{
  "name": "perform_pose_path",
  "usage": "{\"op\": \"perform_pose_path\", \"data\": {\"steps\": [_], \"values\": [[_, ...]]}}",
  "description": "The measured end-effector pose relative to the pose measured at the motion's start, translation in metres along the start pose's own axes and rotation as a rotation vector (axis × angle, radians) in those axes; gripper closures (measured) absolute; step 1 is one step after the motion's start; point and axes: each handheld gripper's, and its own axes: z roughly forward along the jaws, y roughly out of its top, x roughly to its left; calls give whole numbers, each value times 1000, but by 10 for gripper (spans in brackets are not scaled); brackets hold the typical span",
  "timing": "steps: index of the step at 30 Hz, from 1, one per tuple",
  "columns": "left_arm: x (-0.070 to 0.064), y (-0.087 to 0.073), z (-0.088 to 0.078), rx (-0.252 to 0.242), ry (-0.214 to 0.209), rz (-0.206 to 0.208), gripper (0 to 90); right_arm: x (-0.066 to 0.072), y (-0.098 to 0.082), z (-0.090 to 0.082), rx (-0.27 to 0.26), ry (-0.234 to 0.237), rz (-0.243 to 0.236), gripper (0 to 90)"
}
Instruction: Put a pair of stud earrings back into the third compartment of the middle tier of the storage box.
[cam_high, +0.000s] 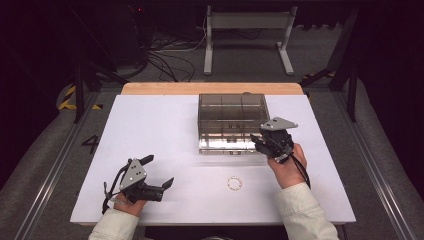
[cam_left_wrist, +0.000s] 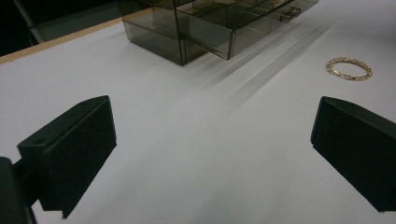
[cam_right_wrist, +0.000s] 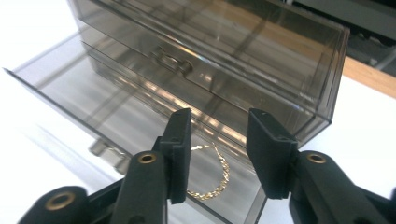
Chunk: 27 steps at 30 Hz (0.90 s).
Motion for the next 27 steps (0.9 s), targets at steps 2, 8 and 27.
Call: {"op": "perform_pose_path", "data": {"steps": [2,8,27], "values": [[0,0,0,0,0,0,8,3,3,-5,-7,19,-1,595],[0,0,0,-1,-1,0,8,3,3,-6,-2,39,-1,589],[0,0,0,0,0,-1,8,19,7,-13,61,213,-61,602]]}}
